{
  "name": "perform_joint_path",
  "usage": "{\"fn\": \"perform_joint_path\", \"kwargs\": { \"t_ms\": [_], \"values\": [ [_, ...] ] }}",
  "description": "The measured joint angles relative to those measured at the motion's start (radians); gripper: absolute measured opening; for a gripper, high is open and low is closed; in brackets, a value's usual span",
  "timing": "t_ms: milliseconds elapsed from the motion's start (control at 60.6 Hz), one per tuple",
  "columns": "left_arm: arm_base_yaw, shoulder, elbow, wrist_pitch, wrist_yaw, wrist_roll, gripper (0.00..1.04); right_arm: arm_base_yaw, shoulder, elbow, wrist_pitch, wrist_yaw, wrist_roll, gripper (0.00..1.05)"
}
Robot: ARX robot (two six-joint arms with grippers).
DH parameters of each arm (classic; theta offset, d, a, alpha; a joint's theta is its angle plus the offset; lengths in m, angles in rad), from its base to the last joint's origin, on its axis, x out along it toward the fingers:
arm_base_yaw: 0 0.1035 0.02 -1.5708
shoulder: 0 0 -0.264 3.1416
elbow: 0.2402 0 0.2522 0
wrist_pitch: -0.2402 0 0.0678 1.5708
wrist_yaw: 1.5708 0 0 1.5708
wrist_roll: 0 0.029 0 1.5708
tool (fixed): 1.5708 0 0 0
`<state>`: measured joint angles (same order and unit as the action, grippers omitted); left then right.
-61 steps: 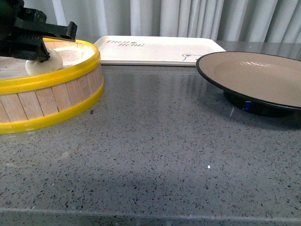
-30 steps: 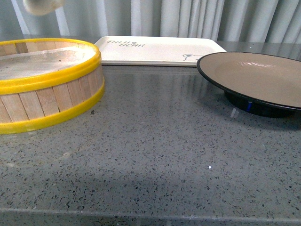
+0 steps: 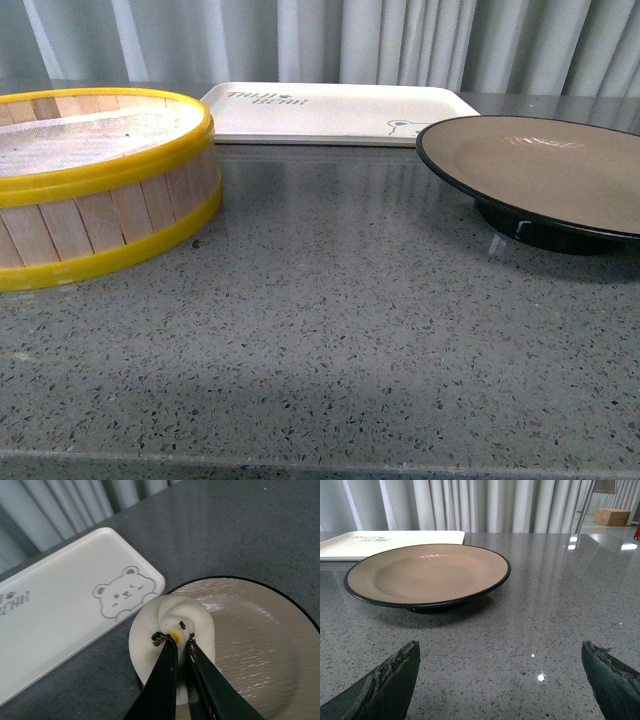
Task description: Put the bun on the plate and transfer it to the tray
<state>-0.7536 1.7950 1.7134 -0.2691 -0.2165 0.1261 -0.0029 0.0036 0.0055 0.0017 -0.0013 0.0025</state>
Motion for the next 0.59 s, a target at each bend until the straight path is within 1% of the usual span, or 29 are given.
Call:
{"fn": "perform_joint_path", "kwargs": {
  "t_ms": [33, 115, 247, 462, 594],
  "values": [
    [-0.024, 0.034, 0.013, 0.000, -0.006, 0.004, 0.04, 0.000, 0.000, 0.000, 0.000, 0.000, 0.000, 0.96],
    [-0.055, 0.076, 0.029, -0.002, -0.007, 0.006, 0.04, 0.000, 0.000, 0.000, 0.000, 0.000, 0.000, 0.96],
    [-0.085, 0.120, 0.054, -0.006, -0.019, 0.021, 0.04, 0.000, 0.000, 0.000, 0.000, 0.000, 0.000, 0.96],
    [-0.105, 0.197, 0.121, -0.028, -0.043, 0.047, 0.04, 0.000, 0.000, 0.000, 0.000, 0.000, 0.000, 0.96],
    [-0.105, 0.264, 0.181, -0.069, -0.055, 0.063, 0.04, 0.000, 0.000, 0.000, 0.000, 0.000, 0.000, 0.96]
  ]
}}
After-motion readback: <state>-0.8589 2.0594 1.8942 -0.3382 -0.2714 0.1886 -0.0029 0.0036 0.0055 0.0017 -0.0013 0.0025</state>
